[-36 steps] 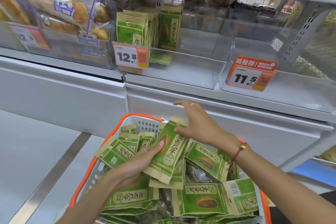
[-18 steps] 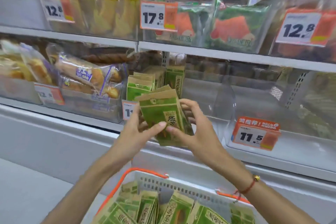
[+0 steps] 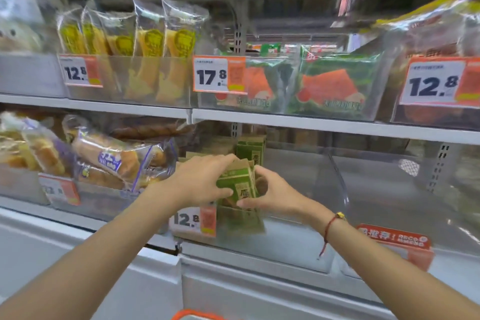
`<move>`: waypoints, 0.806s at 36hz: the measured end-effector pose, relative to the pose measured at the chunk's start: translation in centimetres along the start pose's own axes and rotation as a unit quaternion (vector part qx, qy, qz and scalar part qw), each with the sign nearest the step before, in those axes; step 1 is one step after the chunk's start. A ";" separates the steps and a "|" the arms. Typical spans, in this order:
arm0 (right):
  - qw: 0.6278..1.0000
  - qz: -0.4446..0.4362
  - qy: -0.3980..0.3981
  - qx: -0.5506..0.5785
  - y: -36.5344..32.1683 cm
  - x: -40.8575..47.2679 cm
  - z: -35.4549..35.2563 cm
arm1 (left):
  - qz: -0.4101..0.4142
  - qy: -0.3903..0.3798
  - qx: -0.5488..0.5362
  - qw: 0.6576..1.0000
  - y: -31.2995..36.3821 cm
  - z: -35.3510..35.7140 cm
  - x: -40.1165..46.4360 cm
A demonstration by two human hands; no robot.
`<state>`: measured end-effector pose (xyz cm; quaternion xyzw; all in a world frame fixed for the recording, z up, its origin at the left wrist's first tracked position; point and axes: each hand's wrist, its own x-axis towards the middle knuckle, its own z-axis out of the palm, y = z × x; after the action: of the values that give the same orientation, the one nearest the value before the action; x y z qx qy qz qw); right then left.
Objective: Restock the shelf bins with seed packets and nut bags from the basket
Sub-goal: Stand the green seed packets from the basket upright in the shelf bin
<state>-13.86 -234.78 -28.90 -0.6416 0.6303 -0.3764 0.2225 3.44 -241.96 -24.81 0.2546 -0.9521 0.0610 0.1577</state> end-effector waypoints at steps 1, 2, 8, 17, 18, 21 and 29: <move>0.999 0.025 -0.029 0.030 0.0 0.3 0.1 | 0.014 -0.013 0.038 0.999 0.1 -0.1 0.5; 0.995 0.056 -0.071 0.051 -0.1 0.6 0.0 | 0.026 -0.027 0.071 0.997 0.1 -0.1 0.8; 0.940 0.189 -0.265 0.102 0.5 3.0 -4.3 | 0.054 -0.027 0.080 0.995 -0.7 0.2 1.3; 0.896 0.398 -0.130 -0.150 5.0 9.4 -0.6 | 0.054 -0.028 0.065 0.996 -1.2 1.2 1.7; 0.889 0.401 -0.143 -0.167 5.3 9.9 -0.1 | 0.055 -0.028 0.063 0.996 -1.2 1.2 1.7; 0.883 0.405 -0.161 -0.173 5.8 11.2 0.9 | 0.060 -0.031 0.069 0.995 -1.1 1.2 1.7; 0.961 0.269 0.025 -0.056 6.3 11.1 -2.6 | 0.049 -0.009 0.139 0.989 -0.3 1.3 3.6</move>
<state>-20.73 -245.79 -29.88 -0.4501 0.8052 -0.2821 0.2637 0.33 -244.13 -24.82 0.2278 -0.9471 0.1977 0.1096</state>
